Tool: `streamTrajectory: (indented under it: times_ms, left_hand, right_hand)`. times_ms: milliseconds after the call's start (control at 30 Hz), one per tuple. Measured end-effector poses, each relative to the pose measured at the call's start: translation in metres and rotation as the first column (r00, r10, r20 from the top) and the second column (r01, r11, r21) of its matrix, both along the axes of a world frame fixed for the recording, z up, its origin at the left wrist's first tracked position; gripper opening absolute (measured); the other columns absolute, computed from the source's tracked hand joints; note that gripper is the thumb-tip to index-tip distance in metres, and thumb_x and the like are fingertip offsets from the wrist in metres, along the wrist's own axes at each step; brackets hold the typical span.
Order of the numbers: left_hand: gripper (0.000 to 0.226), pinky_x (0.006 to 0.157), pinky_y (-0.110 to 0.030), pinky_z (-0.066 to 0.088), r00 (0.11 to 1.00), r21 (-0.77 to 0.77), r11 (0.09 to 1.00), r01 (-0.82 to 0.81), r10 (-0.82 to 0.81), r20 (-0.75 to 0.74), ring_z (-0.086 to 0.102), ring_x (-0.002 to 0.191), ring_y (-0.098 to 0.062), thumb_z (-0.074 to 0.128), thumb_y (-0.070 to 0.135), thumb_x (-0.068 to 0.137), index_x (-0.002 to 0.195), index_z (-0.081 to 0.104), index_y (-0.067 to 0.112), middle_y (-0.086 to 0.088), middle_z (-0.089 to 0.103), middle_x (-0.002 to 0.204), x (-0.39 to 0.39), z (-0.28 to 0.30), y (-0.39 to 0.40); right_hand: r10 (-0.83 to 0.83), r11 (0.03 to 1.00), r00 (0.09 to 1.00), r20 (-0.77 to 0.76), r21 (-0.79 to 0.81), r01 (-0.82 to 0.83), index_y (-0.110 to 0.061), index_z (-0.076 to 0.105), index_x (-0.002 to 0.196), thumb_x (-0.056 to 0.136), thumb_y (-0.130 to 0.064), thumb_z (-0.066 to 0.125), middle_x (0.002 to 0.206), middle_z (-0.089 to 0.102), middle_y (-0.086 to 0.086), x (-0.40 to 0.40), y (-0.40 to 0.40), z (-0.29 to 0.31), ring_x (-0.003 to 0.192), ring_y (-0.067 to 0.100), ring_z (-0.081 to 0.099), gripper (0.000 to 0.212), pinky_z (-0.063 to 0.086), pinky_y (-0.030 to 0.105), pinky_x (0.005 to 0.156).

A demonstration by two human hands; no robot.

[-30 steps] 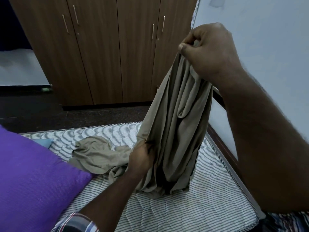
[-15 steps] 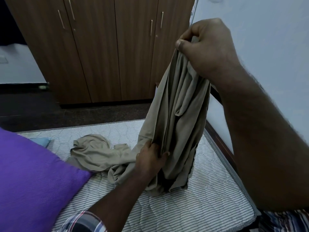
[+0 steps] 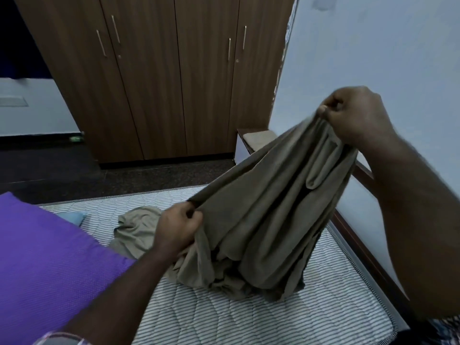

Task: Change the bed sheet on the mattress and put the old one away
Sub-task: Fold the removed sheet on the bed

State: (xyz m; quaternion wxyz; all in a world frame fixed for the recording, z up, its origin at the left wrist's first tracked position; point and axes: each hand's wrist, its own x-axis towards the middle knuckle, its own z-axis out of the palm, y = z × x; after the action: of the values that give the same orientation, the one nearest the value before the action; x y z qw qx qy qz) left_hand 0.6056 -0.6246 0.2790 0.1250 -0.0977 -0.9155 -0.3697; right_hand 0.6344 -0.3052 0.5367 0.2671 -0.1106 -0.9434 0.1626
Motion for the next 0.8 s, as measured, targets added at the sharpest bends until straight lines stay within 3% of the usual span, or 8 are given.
streamTrajectory:
  times_ms: [200,333,400,567,633,700,733,800]
  left_hand:
    - [0.016,0.062,-0.027,0.033,0.894,0.052,0.998,-0.039,0.058,-0.444,0.043,0.069,-0.013,0.063,0.012,0.082,0.071,0.051,0.01,-0.001,0.049,0.074,-0.045,0.075,-0.033]
    - [0.008,0.062,-0.035,0.04,0.998,-0.196,0.98,0.021,-0.031,-0.047,0.059,0.076,-0.03,0.058,0.022,0.084,0.08,0.053,0.016,-0.004,0.058,0.076,-0.036,0.022,-0.034]
    - [0.01,0.06,-0.035,0.037,0.997,-0.125,0.99,-0.061,0.067,0.049,0.062,0.073,-0.032,0.059,0.017,0.086,0.078,0.052,0.014,-0.004,0.059,0.068,-0.038,0.015,-0.038]
    - [0.016,0.058,-0.034,0.036,0.955,0.205,0.967,-0.148,0.194,-0.225,0.051,0.06,-0.021,0.058,0.001,0.087,0.076,0.055,0.013,-0.003,0.053,0.064,-0.051,0.081,-0.048]
    - [0.016,0.061,-0.032,0.037,0.987,0.004,0.996,-0.086,0.086,-0.133,0.057,0.069,-0.025,0.056,0.003,0.088,0.081,0.057,0.017,-0.005,0.06,0.073,-0.05,0.081,-0.046]
    - [0.015,0.066,-0.031,0.037,0.978,-0.277,0.956,0.097,-0.04,0.206,0.063,0.083,-0.029,0.054,0.01,0.09,0.08,0.055,0.022,-0.004,0.065,0.082,-0.05,0.057,-0.046]
    - [0.017,0.066,-0.032,0.038,0.967,-0.261,0.959,0.106,-0.038,0.252,0.063,0.083,-0.029,0.053,0.011,0.09,0.078,0.054,0.022,-0.002,0.065,0.08,-0.049,0.053,-0.046]
    - [0.018,0.064,-0.033,0.041,0.997,0.11,0.993,-0.05,0.042,0.07,0.059,0.069,-0.022,0.051,0.011,0.09,0.077,0.053,0.023,0.002,0.061,0.07,-0.052,0.065,-0.045]
  right_hand:
    - [-0.077,0.996,0.99,-0.122,-0.048,0.072,-0.014,0.075,0.101,0.095,-0.023,0.063,0.103,0.073,0.01,0.0,0.028,-0.012,0.101,0.027,0.063,0.016,0.041,0.027,0.082]
    - [-0.055,0.992,0.997,-0.054,-0.115,0.048,-0.016,0.075,0.1,0.095,-0.022,0.063,0.102,0.072,0.008,-0.001,0.023,-0.031,0.097,0.024,0.061,0.014,0.044,0.029,0.083]
    - [-0.052,0.991,0.998,0.026,-0.12,0.055,-0.017,0.075,0.099,0.096,-0.021,0.063,0.099,0.07,0.006,0.001,0.024,-0.041,0.094,0.022,0.059,0.014,0.04,0.028,0.08]
    - [-0.114,0.982,0.988,-0.107,-0.165,0.096,-0.015,0.076,0.103,0.096,-0.023,0.063,0.104,0.073,0.005,0.007,0.037,-0.033,0.105,0.026,0.063,0.017,0.048,0.034,0.089]
    - [-0.113,0.979,0.991,-0.075,-0.179,0.098,-0.016,0.076,0.101,0.096,-0.024,0.064,0.105,0.072,0.007,0.007,0.039,-0.032,0.104,0.026,0.063,0.016,0.05,0.036,0.09]
    - [-0.086,0.981,0.996,0.032,-0.171,0.09,-0.018,0.076,0.099,0.096,-0.024,0.064,0.106,0.071,0.008,0.005,0.04,-0.038,0.101,0.025,0.06,0.013,0.049,0.035,0.084]
    - [-0.085,0.983,0.995,0.054,-0.157,0.092,-0.018,0.075,0.099,0.096,-0.024,0.063,0.105,0.07,0.008,0.004,0.04,-0.042,0.098,0.024,0.059,0.013,0.046,0.034,0.081]
    - [-0.112,0.983,0.994,-0.001,-0.147,0.11,-0.017,0.075,0.102,0.098,-0.025,0.061,0.105,0.07,0.007,0.003,0.042,-0.049,0.099,0.024,0.059,0.016,0.045,0.033,0.08]
